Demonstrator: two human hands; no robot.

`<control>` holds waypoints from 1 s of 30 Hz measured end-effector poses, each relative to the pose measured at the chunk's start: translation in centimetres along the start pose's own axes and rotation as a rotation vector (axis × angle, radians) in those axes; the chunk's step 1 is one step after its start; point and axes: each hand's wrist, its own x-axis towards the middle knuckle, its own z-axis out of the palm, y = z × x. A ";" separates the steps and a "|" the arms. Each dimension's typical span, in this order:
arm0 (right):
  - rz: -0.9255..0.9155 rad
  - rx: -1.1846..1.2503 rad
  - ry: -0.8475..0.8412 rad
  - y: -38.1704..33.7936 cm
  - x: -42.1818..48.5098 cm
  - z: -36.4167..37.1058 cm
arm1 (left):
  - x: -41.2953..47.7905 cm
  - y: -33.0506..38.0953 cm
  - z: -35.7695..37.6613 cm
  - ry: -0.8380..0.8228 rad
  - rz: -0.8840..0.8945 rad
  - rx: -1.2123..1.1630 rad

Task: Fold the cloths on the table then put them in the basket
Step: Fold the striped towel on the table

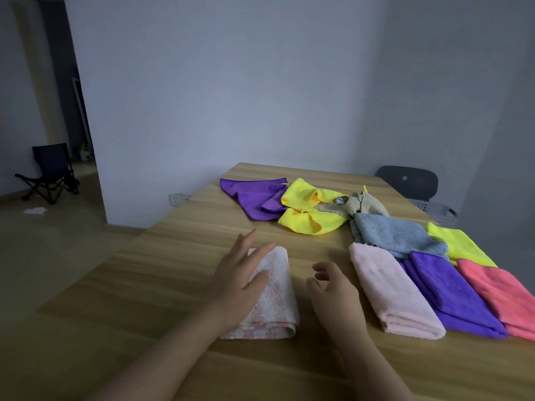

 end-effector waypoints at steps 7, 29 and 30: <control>-0.158 0.018 0.191 0.7 0.5 -1.5 | 2.3 -0.4 2.9 -0.540 -0.302 0.599; -0.068 -0.646 -0.047 6.0 16.8 -8.7 | 12.3 -0.3 11.6 -0.510 -0.088 0.669; -0.069 -0.657 -0.056 6.1 17.5 -8.6 | 12.8 -0.5 12.0 -0.503 -0.078 0.667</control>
